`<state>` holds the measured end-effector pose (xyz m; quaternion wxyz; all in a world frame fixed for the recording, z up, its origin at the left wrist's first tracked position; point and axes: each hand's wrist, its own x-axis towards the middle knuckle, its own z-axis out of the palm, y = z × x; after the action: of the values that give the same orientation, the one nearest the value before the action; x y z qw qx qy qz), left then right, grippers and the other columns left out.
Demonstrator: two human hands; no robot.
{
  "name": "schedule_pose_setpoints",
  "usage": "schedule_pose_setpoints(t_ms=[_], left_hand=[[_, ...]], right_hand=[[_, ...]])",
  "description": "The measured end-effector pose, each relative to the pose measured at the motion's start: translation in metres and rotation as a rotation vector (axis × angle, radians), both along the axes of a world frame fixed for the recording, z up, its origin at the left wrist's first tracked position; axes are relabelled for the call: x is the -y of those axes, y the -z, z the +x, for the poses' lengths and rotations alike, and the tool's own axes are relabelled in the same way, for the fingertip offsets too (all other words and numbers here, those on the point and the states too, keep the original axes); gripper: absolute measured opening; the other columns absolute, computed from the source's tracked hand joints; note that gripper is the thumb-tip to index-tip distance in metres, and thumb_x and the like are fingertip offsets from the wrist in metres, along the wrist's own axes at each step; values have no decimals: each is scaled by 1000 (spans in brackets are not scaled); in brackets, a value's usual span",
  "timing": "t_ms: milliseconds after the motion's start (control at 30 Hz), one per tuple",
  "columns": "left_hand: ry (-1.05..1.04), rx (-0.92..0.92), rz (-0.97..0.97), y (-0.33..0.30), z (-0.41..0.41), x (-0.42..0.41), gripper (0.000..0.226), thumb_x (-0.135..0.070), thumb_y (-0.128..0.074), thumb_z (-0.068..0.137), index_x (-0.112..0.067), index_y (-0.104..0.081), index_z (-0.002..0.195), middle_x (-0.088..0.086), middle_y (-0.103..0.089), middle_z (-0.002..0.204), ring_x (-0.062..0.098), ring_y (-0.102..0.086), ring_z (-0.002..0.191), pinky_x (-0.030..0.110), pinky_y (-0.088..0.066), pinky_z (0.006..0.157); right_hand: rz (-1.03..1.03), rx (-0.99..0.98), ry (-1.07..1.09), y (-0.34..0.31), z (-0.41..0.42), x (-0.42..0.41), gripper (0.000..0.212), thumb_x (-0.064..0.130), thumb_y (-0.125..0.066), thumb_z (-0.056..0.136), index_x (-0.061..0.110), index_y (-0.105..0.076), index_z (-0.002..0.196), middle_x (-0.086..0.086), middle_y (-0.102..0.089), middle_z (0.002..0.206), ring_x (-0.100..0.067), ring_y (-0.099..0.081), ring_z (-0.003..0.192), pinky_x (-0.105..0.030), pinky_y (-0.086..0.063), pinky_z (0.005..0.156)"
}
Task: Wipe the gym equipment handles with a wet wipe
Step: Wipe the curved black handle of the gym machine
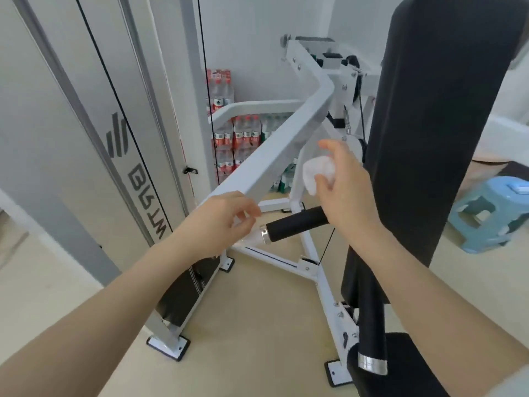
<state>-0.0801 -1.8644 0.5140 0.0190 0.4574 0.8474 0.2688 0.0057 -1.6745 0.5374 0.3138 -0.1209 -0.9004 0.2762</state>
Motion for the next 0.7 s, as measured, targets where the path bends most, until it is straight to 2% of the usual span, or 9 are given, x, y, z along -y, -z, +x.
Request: schedule_pose_setpoints(t_ms=[100,167,233,267,367,433,500,600,700], left_hand=[[96,-37,-68,1,-16,2,20,-21,-54,92,-21,-63,109,-13,-55,94,-6,-51,76,8,-36,71],[167,-133,-34,3,-18,1,22,-27,-54,90,-19,-67,106,-6,-65,98,10,-58,89,21,-41,82],[224,-265,-64,9,-20,-2,34,-41,-50,83,-20,-70,99,-2,-70,92,22,-61,96,34,-42,85],[223,-299,-116,11,-20,-3,39,-48,-48,81,-22,-69,100,-2,-70,93,22,-58,102,35,-38,88],[212,-340,-201,16,-19,-8,43,-53,-56,82,-20,-67,107,-1,-67,100,21,-48,114,30,-27,94],[195,-376,-210,16,-18,-13,42,-52,-56,83,-19,-66,106,1,-67,102,21,-46,117,30,-24,97],[182,-394,-230,19,-19,-19,42,-51,-53,85,-16,-65,106,4,-66,102,22,-46,115,30,-24,96],[182,-393,-251,20,-22,-22,41,-47,-55,86,-12,-65,105,8,-65,98,24,-48,109,28,-26,91],[210,-406,-267,22,-22,-22,37,-44,-54,88,-13,-64,105,7,-65,98,23,-44,114,27,-25,90]], right_hand=[[450,123,-166,27,-4,23,47,-18,-64,64,4,-61,105,-15,-63,98,-32,-61,86,-39,-55,66],[593,319,-319,53,5,33,43,-11,-64,64,4,-61,104,-16,-66,101,-36,-63,93,-47,-56,78],[587,434,-339,65,19,39,37,20,-46,88,8,-55,121,-10,-55,132,-27,-48,126,-43,-31,111],[473,455,-352,63,25,42,45,33,-33,93,13,-50,130,-5,-47,141,-19,-38,134,-34,-20,116],[228,464,-308,47,22,45,44,40,-28,98,22,-45,134,0,-56,131,-15,-48,121,-31,-37,102],[430,476,-251,48,7,39,43,37,-32,97,18,-49,131,-2,-61,122,-23,-55,110,-36,-43,95],[611,608,-221,46,-3,30,43,37,-35,97,19,-46,134,0,-55,128,-21,-47,120,-33,-25,106],[664,719,-179,41,-2,20,39,37,-38,97,24,-39,134,6,-51,128,-13,-41,123,-28,0,113],[844,670,-116,51,-6,31,35,30,-57,88,14,-53,119,-1,-60,111,-21,-54,109,-36,-17,114]])
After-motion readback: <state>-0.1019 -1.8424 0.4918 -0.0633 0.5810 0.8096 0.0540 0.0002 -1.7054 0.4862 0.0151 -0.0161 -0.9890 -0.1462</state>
